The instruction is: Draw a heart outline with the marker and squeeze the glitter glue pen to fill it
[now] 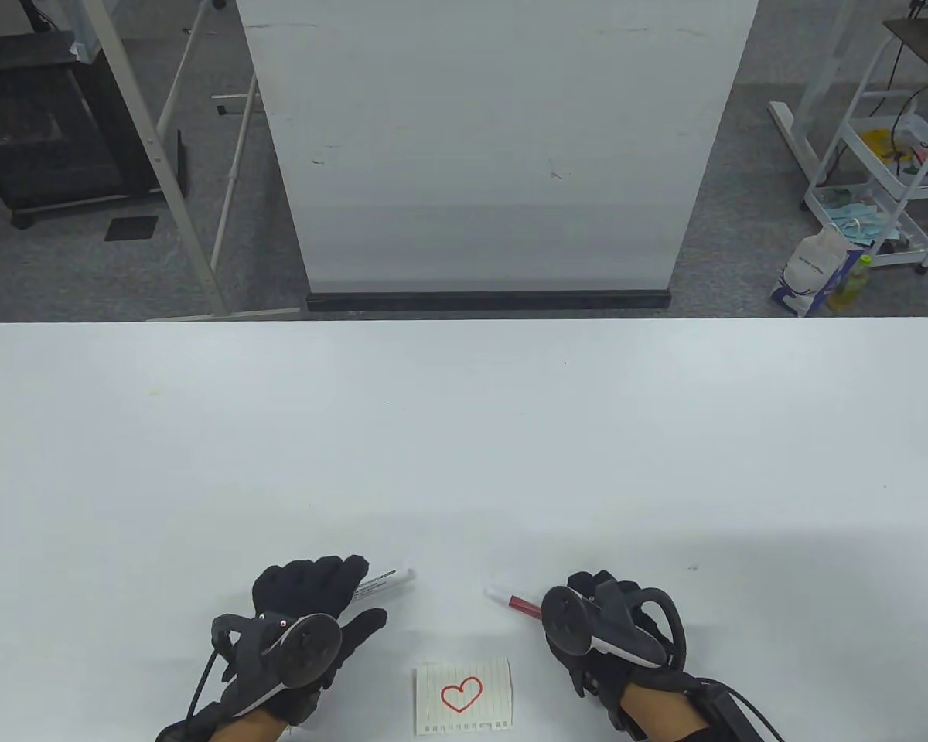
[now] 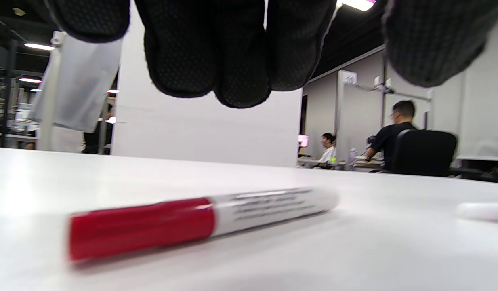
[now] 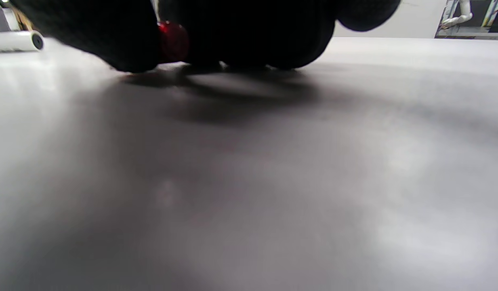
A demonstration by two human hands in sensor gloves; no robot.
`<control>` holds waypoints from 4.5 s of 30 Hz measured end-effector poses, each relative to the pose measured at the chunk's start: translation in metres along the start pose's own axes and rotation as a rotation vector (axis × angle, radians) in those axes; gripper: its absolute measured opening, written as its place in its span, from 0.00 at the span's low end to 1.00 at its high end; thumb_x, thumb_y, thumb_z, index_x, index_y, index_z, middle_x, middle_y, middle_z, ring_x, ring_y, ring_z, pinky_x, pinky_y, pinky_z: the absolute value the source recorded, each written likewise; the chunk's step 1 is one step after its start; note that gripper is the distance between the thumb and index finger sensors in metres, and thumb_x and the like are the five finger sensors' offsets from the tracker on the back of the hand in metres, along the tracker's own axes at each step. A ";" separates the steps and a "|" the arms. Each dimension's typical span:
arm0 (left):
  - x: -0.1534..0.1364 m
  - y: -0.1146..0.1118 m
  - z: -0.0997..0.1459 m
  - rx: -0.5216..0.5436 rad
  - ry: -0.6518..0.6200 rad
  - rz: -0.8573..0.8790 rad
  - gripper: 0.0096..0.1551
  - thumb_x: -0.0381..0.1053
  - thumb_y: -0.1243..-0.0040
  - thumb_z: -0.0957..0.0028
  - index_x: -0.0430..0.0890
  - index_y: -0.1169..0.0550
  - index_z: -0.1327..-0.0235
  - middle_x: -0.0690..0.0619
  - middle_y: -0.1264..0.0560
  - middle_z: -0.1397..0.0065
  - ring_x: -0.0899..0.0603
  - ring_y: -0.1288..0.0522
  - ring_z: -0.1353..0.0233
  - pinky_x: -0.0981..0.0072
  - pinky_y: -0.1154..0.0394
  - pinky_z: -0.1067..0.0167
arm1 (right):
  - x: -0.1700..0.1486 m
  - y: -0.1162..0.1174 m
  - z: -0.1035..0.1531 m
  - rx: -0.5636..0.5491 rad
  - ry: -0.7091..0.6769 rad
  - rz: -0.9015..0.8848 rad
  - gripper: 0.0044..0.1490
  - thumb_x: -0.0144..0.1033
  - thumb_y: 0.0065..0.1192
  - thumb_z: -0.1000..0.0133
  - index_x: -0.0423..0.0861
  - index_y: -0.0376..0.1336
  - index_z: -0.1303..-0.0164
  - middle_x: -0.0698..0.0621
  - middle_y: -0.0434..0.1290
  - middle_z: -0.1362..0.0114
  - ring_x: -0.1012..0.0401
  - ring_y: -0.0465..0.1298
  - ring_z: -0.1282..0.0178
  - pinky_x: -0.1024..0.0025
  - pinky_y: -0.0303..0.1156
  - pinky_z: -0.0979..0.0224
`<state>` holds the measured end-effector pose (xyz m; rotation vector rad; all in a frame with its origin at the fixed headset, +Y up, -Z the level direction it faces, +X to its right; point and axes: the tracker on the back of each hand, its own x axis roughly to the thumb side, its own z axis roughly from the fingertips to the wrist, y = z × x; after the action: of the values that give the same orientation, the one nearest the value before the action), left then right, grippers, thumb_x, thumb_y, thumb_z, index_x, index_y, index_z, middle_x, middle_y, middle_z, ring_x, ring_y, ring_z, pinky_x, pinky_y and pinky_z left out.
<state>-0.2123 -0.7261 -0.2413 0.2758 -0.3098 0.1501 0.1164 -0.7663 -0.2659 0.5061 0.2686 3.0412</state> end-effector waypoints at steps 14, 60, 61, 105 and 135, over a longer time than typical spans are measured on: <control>0.065 0.001 0.012 -0.010 -0.268 0.173 0.34 0.64 0.31 0.54 0.61 0.25 0.32 0.51 0.20 0.32 0.40 0.20 0.38 0.33 0.32 0.35 | 0.038 -0.030 0.035 -0.126 -0.315 -0.347 0.28 0.53 0.65 0.52 0.50 0.68 0.47 0.42 0.72 0.36 0.49 0.74 0.44 0.45 0.65 0.34; 0.077 0.004 0.020 -0.056 -0.326 0.548 0.24 0.55 0.45 0.46 0.50 0.21 0.40 0.49 0.17 0.43 0.41 0.18 0.47 0.35 0.29 0.38 | 0.035 -0.014 0.036 -0.080 -0.446 -1.079 0.30 0.59 0.48 0.46 0.51 0.78 0.71 0.45 0.83 0.58 0.55 0.79 0.68 0.52 0.74 0.44; 0.077 0.002 0.019 -0.069 -0.327 0.553 0.25 0.55 0.49 0.45 0.50 0.21 0.39 0.49 0.17 0.43 0.41 0.18 0.47 0.35 0.29 0.38 | 0.035 -0.014 0.036 -0.081 -0.448 -1.079 0.30 0.59 0.48 0.46 0.51 0.78 0.71 0.45 0.83 0.58 0.55 0.79 0.68 0.52 0.74 0.44; 0.078 -0.007 0.019 -0.043 -0.265 0.520 0.27 0.58 0.42 0.47 0.47 0.23 0.38 0.50 0.13 0.49 0.42 0.14 0.53 0.38 0.24 0.43 | 0.030 -0.014 0.043 -0.221 -0.320 -1.091 0.29 0.49 0.76 0.58 0.46 0.77 0.51 0.45 0.87 0.57 0.61 0.86 0.68 0.58 0.82 0.48; 0.054 -0.018 0.012 -0.259 -0.158 0.193 0.26 0.59 0.26 0.56 0.50 0.13 0.48 0.49 0.13 0.48 0.39 0.16 0.49 0.35 0.28 0.40 | 0.033 -0.006 0.034 -0.189 -0.264 -0.992 0.29 0.46 0.75 0.58 0.42 0.78 0.53 0.43 0.87 0.61 0.60 0.86 0.71 0.57 0.82 0.52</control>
<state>-0.1616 -0.7416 -0.2176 0.0004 -0.5077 0.2765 0.0967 -0.7520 -0.2252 0.5350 0.1470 1.9921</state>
